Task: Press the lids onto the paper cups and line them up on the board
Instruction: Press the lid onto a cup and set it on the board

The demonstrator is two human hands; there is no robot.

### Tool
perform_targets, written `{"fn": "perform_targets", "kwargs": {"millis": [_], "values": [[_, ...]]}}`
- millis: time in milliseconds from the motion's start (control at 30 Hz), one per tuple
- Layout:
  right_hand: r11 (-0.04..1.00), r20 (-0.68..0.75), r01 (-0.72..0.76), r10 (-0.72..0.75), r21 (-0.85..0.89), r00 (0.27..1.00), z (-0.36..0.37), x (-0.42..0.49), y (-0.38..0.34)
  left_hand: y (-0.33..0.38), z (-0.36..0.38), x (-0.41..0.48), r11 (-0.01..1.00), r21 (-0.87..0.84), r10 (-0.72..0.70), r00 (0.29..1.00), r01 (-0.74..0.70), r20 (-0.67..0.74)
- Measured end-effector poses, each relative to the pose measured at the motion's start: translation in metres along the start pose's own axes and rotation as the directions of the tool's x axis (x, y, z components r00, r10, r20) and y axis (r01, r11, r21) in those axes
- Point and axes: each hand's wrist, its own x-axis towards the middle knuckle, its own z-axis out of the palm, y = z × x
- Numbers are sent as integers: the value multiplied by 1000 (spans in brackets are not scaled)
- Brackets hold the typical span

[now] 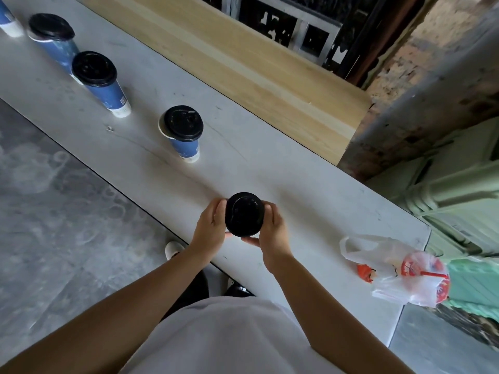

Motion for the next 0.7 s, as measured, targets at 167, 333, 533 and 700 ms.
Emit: {"fn": "perform_targets", "kwargs": {"millis": [167, 333, 533, 700], "values": [[999, 19, 0, -1, 45, 1000, -3, -3, 0, 4, -1, -3, 999, -51, 0, 1000, 1, 27], [965, 74, -153, 140, 212, 987, -13, -4, 5, 11, -4, -6, 988, -149, 45, 997, -35, 62], [972, 104, -47, 23, 229, 994, -19, -11, 8, 12, 2, -18, 963, -231, -146, 989, 140, -7], [983, 106, -82, 65, 161, 992, -19, -6, 4, 16, 3, -15, 971, -130, -204, 979, 200, -22]]}}
